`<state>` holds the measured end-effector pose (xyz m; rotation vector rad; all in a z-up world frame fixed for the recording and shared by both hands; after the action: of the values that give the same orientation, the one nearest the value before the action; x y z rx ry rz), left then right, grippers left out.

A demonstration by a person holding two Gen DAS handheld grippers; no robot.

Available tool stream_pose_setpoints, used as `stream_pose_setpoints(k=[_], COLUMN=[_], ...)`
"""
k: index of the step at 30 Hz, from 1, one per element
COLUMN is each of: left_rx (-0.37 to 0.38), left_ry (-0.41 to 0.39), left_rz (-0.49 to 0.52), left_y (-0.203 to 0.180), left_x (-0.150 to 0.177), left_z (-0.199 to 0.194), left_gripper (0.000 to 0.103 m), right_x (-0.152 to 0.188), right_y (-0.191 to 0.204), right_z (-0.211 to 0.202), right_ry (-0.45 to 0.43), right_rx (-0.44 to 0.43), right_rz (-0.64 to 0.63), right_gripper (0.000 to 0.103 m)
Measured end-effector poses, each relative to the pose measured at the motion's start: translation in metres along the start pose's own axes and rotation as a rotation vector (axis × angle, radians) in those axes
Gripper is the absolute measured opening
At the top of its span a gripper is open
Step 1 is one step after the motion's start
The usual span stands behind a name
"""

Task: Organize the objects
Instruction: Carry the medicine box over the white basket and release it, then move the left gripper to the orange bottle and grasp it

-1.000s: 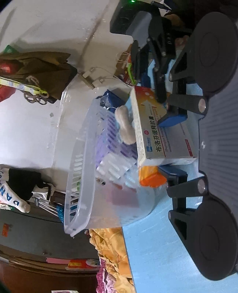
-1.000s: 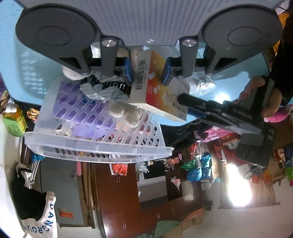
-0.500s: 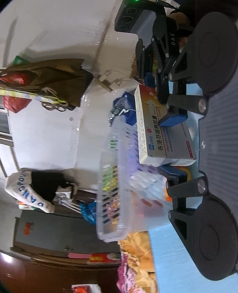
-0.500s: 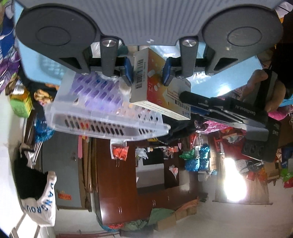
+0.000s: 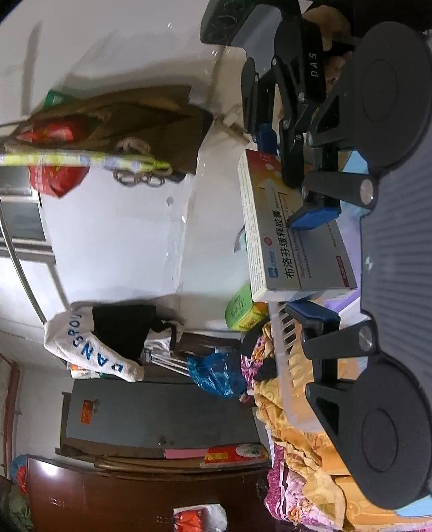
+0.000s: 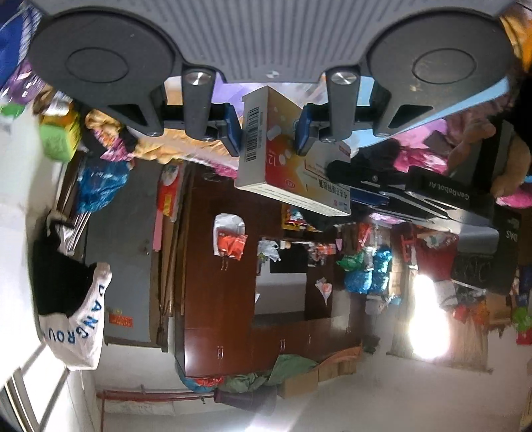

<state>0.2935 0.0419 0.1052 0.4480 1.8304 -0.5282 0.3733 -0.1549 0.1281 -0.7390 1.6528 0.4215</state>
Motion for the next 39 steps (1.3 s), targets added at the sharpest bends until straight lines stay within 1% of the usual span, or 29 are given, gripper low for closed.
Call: stream_pose_setpoints(k=[4, 10, 13, 16, 19, 20, 21, 22, 23, 24, 25, 26, 27, 28, 29, 31, 34, 36, 37, 39], left_rx=[-0.051, -0.109, -0.124, -0.131, -0.147, -0.153, -0.173, -0.215, -0.253, -0.273, -0.276, -0.268, -0.265, -0.268, -0.274, -0.272, -0.279, -0.302, -0.319, -0.327], left_ry=[0.029, 0.081, 0.094, 0.109, 0.135, 0.151, 0.158, 0.161, 0.159, 0.157, 0.137, 0.097, 0.056, 0.016, -0.012, -0.051, -0.048, -0.031, -0.026, 0.020], left_rz=[-0.013, -0.064, -0.087, -0.111, -0.130, -0.135, -0.129, -0.118, -0.106, -0.096, -0.085, -0.072, -0.064, -0.053, -0.043, -0.021, -0.010, -0.025, -0.042, -0.061], left_y=[0.018, 0.045, 0.055, 0.061, 0.067, 0.069, 0.070, 0.071, 0.072, 0.070, 0.068, 0.063, 0.058, 0.052, 0.045, 0.029, 0.004, -0.008, -0.011, -0.016], left_x=[-0.003, 0.009, 0.014, 0.018, 0.021, 0.023, 0.024, 0.025, 0.025, 0.024, 0.022, 0.019, 0.016, 0.015, 0.015, 0.022, 0.048, 0.066, 0.075, 0.093], left_z=[0.023, 0.053, 0.063, 0.068, 0.074, 0.077, 0.080, 0.080, 0.080, 0.077, 0.071, 0.063, 0.053, 0.040, 0.028, 0.005, -0.025, -0.034, -0.037, -0.035], left_gripper=[0.054, 0.057, 0.058, 0.058, 0.059, 0.058, 0.058, 0.059, 0.062, 0.065, 0.072, 0.079, 0.083, 0.089, 0.095, 0.103, 0.103, 0.103, 0.103, 0.103], right_x=[0.002, 0.019, 0.026, 0.032, 0.035, 0.035, 0.034, 0.032, 0.032, 0.031, 0.030, 0.030, 0.031, 0.031, 0.034, 0.045, 0.070, 0.088, 0.092, 0.110], right_y=[-0.010, -0.014, -0.018, -0.022, -0.020, -0.020, -0.019, -0.020, -0.021, -0.021, -0.021, -0.023, -0.026, -0.029, -0.031, -0.031, -0.025, -0.022, -0.024, -0.021], right_z=[0.032, 0.071, 0.080, 0.079, 0.085, 0.086, 0.086, 0.086, 0.082, 0.076, 0.069, 0.059, 0.051, 0.044, 0.032, 0.013, -0.021, -0.034, -0.031, -0.031], right_ry=[0.038, 0.086, 0.099, 0.106, 0.133, 0.139, 0.143, 0.143, 0.125, 0.106, 0.100, 0.095, 0.094, 0.092, 0.091, 0.101, 0.110, 0.118, 0.132, 0.190], right_rx=[-0.009, 0.003, -0.002, 0.000, 0.036, 0.065, 0.104, 0.137, 0.178, 0.208, 0.218, 0.216, 0.224, 0.233, 0.232, 0.224, 0.230, 0.226, 0.226, 0.228], right_rz=[0.023, 0.029, 0.039, 0.047, 0.030, 0.013, -0.004, -0.013, -0.019, -0.023, -0.022, -0.004, 0.023, 0.054, 0.089, 0.122, 0.130, 0.151, 0.166, 0.192], right_gripper=[0.040, 0.041, 0.043, 0.044, 0.047, 0.050, 0.068, 0.084, 0.103, 0.103, 0.103, 0.103, 0.103, 0.103, 0.103, 0.103, 0.103, 0.103, 0.103, 0.103])
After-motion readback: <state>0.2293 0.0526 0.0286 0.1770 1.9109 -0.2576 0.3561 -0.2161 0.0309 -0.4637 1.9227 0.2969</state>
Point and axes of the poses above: each gripper's, at about its wrist camera, not at the fingertips, and z roughly the way its jaws point, y to its left, x to its underside, the point moved 6 cm from there along z, roughly the way its jaws point, and after that the axes turned 8 degrees about x, right-handed, at the moved point
